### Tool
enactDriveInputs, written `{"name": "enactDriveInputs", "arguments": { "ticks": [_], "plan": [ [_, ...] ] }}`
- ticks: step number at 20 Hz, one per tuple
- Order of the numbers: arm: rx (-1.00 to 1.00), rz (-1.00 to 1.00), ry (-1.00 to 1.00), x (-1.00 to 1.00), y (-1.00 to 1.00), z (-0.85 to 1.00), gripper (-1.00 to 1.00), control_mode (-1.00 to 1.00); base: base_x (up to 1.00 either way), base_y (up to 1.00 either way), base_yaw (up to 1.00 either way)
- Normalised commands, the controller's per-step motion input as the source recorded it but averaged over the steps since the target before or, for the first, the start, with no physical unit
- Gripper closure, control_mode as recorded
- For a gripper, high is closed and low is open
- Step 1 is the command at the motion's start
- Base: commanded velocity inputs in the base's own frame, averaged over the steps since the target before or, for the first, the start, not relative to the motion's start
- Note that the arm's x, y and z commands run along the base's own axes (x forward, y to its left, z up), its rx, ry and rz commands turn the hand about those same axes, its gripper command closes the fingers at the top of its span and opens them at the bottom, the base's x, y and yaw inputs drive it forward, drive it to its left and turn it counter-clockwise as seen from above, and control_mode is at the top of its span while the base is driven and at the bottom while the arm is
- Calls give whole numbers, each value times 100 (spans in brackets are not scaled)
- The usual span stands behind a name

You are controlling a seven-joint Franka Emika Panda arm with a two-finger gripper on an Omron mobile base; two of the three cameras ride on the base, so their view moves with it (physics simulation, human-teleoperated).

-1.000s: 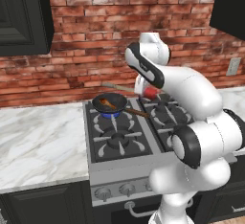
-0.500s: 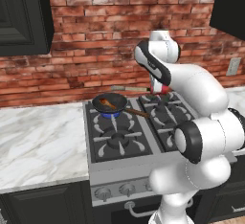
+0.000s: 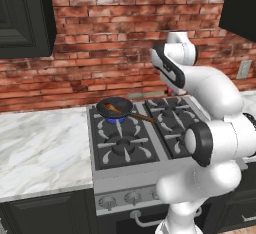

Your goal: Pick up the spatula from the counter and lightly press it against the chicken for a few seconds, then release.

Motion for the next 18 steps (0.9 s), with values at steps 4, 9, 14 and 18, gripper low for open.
{"name": "enactDriveInputs", "arguments": {
  "ticks": [4, 9, 14, 18],
  "plan": [
    [0, 25, -1, 26, -25, 0, 100, -100, 0, 0, 0],
    [0, 22, -3, 31, -14, -2, 100, -100, 0, 0, 0],
    [0, 18, -4, 20, 0, -5, 100, -100, 0, 0, 0],
    [0, 12, -6, 11, 0, -8, 100, -100, 0, 0, 0]
  ]
}}
